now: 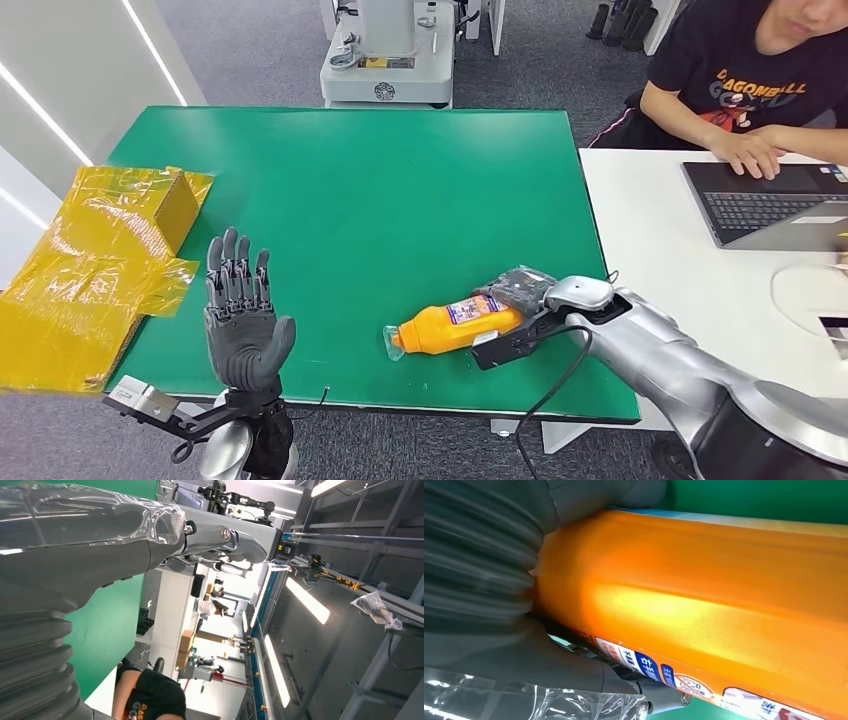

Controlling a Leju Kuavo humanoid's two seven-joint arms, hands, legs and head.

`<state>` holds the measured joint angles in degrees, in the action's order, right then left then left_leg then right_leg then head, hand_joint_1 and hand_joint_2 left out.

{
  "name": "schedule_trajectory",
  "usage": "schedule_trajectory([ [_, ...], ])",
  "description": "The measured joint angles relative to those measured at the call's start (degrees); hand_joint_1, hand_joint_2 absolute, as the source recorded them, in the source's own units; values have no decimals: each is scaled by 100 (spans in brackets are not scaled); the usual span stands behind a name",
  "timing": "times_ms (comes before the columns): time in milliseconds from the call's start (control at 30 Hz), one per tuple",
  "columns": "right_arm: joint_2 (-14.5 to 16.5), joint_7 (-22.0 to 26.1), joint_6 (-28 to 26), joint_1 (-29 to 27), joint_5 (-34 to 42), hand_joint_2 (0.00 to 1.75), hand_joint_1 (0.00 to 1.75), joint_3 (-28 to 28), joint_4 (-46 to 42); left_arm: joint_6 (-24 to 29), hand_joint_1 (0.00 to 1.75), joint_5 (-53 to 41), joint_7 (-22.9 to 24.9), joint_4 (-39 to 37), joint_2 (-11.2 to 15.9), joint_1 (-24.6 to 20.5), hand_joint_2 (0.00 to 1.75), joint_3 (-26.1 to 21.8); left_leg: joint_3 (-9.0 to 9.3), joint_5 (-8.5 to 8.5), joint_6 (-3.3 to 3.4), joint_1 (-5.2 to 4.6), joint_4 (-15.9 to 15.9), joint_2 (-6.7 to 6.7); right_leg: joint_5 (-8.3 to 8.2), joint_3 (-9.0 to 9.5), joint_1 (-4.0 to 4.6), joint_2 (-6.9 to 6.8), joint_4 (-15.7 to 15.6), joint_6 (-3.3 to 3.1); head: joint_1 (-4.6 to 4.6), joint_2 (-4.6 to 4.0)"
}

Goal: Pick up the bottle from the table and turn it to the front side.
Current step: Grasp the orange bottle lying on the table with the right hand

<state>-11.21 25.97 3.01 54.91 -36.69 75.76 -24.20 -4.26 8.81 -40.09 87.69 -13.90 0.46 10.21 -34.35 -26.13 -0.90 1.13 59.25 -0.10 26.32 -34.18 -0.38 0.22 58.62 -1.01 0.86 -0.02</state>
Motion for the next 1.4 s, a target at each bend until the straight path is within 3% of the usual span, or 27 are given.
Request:
schedule_trajectory([
  [333,-15,-350,-948,-310,35,175,175,-228,-110,-40,0,-14,1,-2,-3,-1,175,-7,27,-5,-1,1,-4,16,0,25,1,15,-3,0,-1,0],
  [567,172,-445,-2562,-1143,864,175,175,-1434,-671,143,0,-58,-1,-4,-10,-1,175,-20,14,3,0,1,-3,10,-8,15,1,7,2,1,1,0],
  [867,609,233,-4021,-2094,1497,175,175,-3061,-1677,586,0,8,1,-347,6,-123,175,170,-11,-2,0,1,-4,2,1,-10,1,1,-1,1,1,0],
  [1133,829,546,-4199,-2839,1343,175,175,-3708,-2513,610,0,287,282,-841,47,-398,175,588,-22,-3,2,0,-4,2,1,-16,1,0,-2,1,0,0],
  [1400,1085,579,-3559,-2936,891,175,175,-3780,-2780,0,0,471,728,-1173,82,-605,175,948,-21,-2,1,1,-4,2,1,-18,1,0,0,1,2,0],
])
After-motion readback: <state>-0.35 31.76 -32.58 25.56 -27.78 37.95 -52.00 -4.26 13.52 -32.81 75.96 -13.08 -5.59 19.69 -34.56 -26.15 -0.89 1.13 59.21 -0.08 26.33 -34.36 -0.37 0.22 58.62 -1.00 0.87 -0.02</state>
